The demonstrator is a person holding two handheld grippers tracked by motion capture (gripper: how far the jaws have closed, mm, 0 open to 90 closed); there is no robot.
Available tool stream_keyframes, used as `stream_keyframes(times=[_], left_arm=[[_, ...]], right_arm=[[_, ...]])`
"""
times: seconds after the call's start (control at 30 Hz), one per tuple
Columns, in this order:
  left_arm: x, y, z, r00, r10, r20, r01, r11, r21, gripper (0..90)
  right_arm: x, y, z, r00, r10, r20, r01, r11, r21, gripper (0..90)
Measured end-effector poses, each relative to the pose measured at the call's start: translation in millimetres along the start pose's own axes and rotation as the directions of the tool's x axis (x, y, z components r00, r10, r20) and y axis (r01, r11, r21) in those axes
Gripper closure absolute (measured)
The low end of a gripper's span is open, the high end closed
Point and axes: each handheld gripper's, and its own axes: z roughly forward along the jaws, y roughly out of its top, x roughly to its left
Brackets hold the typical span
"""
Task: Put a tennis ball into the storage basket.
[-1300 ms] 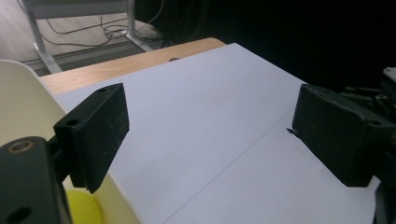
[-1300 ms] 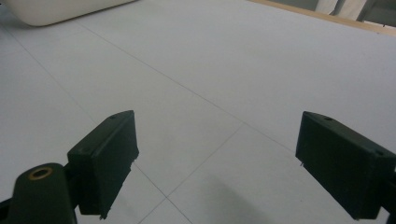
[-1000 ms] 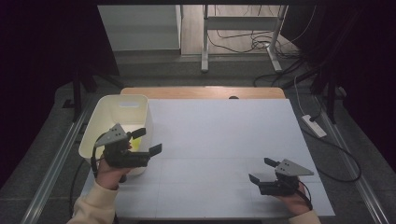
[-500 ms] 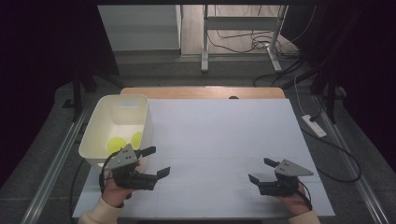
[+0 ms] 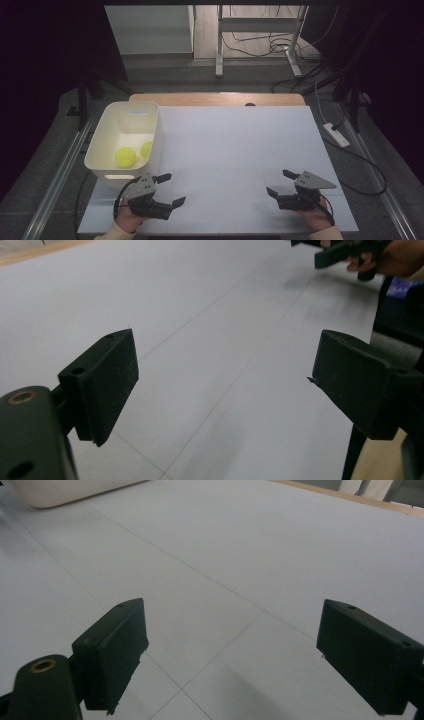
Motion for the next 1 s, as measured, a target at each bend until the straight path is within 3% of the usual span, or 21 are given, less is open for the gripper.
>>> stream_keyframes(times=[0.33, 1.0], left_arm=[[7.4, -19.2, 6.6, 0.9992, -0.021, -0.033, 0.022, 0.9996, 0.020, 12.0], [11.9, -22.0, 8.3, 0.9986, -0.030, -0.044, 0.031, 0.9994, 0.012, 11.5]], right_arm=[[-1.3, -2.1, 0.3, 0.9999, -0.003, -0.010, 0.003, 1.000, 0.007, 12.9], [0.1, -3.0, -0.8, 0.9993, -0.015, -0.036, 0.015, 1.000, 0.004, 12.9]])
